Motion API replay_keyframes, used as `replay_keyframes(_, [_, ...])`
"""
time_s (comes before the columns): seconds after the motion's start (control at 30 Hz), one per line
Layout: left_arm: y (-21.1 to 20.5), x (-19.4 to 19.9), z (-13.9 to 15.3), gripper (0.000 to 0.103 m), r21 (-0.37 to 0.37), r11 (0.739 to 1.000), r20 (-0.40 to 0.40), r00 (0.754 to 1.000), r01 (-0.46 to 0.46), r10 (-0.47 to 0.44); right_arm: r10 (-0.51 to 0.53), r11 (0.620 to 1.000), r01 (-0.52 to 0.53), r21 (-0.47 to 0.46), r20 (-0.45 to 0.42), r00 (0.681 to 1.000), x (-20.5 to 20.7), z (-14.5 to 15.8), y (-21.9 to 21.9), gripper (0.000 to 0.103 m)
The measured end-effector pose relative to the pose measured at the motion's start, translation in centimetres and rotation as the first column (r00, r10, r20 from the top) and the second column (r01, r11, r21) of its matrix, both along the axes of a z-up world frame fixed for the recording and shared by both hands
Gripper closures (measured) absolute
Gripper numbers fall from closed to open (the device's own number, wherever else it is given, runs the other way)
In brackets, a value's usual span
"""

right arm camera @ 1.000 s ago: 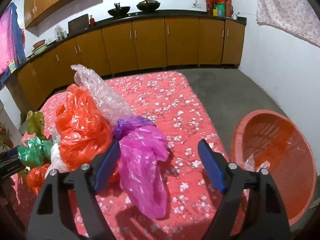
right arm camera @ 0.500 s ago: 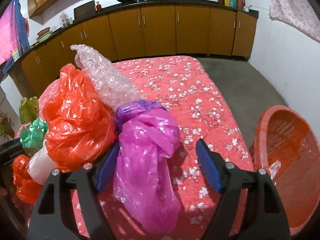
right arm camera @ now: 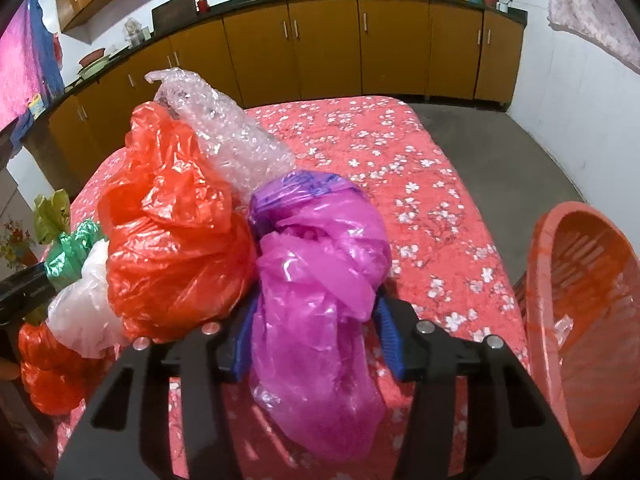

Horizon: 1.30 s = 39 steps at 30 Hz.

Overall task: Collect trash
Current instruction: 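Carry the olive and pink bags over the orange basket with both tools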

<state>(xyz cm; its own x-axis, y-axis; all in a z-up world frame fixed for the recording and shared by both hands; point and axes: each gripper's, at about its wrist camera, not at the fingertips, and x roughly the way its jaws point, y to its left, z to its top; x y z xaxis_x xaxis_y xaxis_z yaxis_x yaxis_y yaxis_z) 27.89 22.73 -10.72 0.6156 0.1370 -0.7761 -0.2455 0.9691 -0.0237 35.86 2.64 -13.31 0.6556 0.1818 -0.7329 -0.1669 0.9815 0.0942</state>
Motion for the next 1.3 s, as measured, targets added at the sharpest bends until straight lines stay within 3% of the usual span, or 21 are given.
replay_keyframes(0.37, [1.0,-3.0,0.5,0.072,-0.038,0.997,0.038,0.997,0.07,-0.068,-0.044,0.999,0.045,-0.013,0.039,0.998,-2.7,1.4,-2.8,0.053])
replay_keyframes(0.9, [1.4,-7.5,5.3,0.073,-0.021,0.997,0.128,0.989,0.08,-0.076,-0.069,0.998,0.069,0.002,0.092,0.993,-7.0,4.6,-5.1,0.053])
replay_keyframes(1.3, [-3.9,-7.9,9.7,0.073,-0.023,0.98,0.213,0.959,0.195,-0.186,-0.156,0.988,0.154,0.022,0.143,0.977,-9.9,6.7,-9.6,0.053])
